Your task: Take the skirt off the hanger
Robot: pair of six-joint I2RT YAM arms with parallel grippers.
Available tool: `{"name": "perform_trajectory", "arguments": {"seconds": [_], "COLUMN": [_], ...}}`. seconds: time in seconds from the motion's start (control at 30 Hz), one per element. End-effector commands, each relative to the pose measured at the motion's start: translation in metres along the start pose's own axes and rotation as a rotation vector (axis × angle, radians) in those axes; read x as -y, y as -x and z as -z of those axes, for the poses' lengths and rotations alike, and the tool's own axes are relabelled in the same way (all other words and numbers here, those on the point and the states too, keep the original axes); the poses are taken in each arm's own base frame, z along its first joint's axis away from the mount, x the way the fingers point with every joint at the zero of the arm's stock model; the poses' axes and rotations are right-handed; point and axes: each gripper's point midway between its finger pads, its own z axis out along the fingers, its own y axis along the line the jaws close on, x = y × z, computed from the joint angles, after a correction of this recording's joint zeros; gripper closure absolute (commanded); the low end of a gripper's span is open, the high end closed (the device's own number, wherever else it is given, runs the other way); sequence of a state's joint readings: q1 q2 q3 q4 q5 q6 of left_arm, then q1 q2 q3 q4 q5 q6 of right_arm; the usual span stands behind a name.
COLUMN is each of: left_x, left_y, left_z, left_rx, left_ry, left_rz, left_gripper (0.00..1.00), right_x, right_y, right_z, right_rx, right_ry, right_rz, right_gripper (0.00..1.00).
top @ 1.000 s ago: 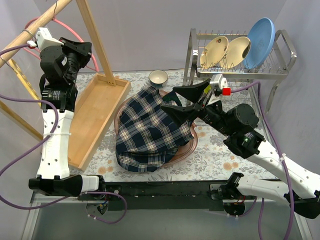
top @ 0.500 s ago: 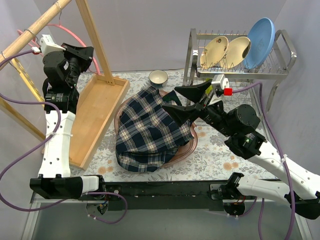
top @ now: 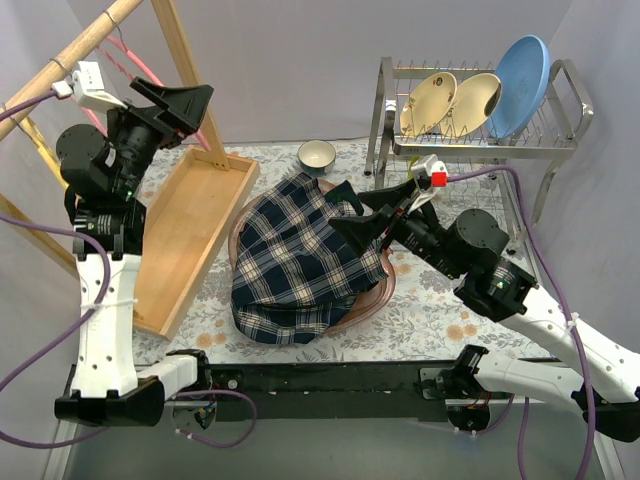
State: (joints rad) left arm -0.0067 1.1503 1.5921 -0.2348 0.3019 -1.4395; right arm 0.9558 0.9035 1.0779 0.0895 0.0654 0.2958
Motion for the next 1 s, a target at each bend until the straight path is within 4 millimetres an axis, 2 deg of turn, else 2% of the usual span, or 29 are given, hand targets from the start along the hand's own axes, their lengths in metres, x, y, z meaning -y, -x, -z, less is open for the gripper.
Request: {"name": "perform_trajectory", "arguments": {"seconds": [0.0, 0.07, 0.1, 0.17, 0.2, 0.23, 0.27, 0.33, 0.4, 0.43, 0.53, 0.67, 0.97], "left_x": [0.032, 0.040, 0.032, 0.039, 0.029, 0.029, 0.039, 0.031, 0.036, 0.028, 0.029, 0.016, 0.019], "left_y": [-0.022, -0.035, -0.048, -0.065, -0.081, -0.089, -0.097, -0.121, -0.135, -0.146, -0.155, -0.174, -0.174], "left_z": [0.032, 0.049, 0.052, 0.070, 0.074, 0.080, 0.095, 0.108, 0.128, 0.133, 0.149, 0.159, 0.165], "left_rx": [-0.104, -0.148, -0.184, -0.240, -0.281, -0.307, -0.341, -0.417, -0.464, -0.490, -0.497, -0.536, -0.523], "left_ry": [-0.172, -0.229, -0.229, -0.300, -0.298, -0.322, -0.392, -0.429, -0.495, -0.493, -0.516, -0.500, -0.506], "left_rz": [-0.093, -0.121, -0.115, -0.144, -0.132, -0.131, -0.150, -0.129, -0.141, -0.126, -0.116, -0.059, -0.064], "left_gripper": [0.02, 0.02, 0.02, 0.02, 0.02, 0.02, 0.02, 0.02, 0.02, 0.02, 0.02, 0.02, 0.02], "right_x": [0.025, 0.034, 0.037, 0.043, 0.043, 0.044, 0.042, 0.043, 0.043, 0.047, 0.048, 0.048, 0.047], "right_y": [-0.014, -0.026, -0.029, -0.036, -0.037, -0.038, -0.036, -0.043, -0.042, -0.045, -0.042, -0.033, -0.023], "right_z": [0.016, 0.022, 0.024, 0.031, 0.033, 0.036, 0.040, 0.045, 0.052, 0.055, 0.061, 0.066, 0.070], "right_rx": [-0.084, -0.117, -0.127, -0.152, -0.159, -0.164, -0.157, -0.167, -0.154, -0.154, -0.146, -0.120, -0.090], "right_ry": [-0.175, -0.224, -0.235, -0.264, -0.268, -0.270, -0.265, -0.264, -0.268, -0.288, -0.299, -0.302, -0.294], "right_rz": [-0.105, -0.105, -0.097, -0.084, -0.083, -0.082, -0.089, -0.101, -0.118, -0.121, -0.124, -0.123, -0.100], "right_gripper": [0.02, 0.02, 0.02, 0.02, 0.02, 0.02, 0.02, 0.02, 0.02, 0.02, 0.02, 0.02, 0.02]}}
